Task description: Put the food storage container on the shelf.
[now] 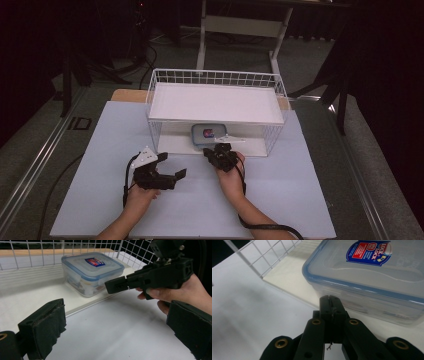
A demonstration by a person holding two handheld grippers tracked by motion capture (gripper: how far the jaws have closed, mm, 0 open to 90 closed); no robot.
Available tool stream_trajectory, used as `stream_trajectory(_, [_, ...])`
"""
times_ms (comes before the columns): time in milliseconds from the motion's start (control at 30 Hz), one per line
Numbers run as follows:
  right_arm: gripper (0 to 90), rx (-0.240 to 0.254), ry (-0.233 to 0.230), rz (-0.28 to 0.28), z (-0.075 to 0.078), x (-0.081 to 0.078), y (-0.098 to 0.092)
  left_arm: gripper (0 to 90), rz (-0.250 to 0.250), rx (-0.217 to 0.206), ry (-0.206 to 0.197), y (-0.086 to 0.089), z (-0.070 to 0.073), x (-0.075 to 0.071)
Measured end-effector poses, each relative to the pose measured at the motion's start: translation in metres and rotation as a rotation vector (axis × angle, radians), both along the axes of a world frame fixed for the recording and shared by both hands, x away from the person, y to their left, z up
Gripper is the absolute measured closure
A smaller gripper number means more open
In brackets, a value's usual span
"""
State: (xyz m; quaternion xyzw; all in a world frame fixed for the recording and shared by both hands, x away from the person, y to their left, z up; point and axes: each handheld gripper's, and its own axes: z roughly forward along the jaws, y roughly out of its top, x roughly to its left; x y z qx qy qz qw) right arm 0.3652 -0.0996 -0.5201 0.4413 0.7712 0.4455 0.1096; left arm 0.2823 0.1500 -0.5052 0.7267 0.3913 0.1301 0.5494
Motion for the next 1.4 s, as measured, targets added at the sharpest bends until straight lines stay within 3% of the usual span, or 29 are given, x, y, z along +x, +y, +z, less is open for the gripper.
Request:
stream_trajectory(433, [89.8,-0.008,0.000,-0.032,0.000,0.016,0.007,3.5,0.000,-0.004,0.002,0.002,-0.001,0.001])
stream_trajectory(833, [89.7,-0.035,-0.016,-0.077,0.000,0.025,-0.001,3.5,-0.012,-0.003,0.006,-0.002,-0.002,0.001])
stream_trajectory(1100, [88.5,-0.027,-0.024,-0.071,0.000,0.019,-0.002,3.5,-0.013,0.002,-0.003,-0.002,-0.002,0.000])
stream_trajectory(1200, [88.2,-0.047,-0.056,-0.059,0.001,0.014,-0.003,3.5,-0.017,0.007,-0.015,-0.002,-0.001,-0.001])
stream_trajectory(1400, [89.5,-0.061,-0.059,-0.095,-0.001,0.016,-0.015,3.5,-0.018,0.004,-0.010,-0.003,-0.001,0.000])
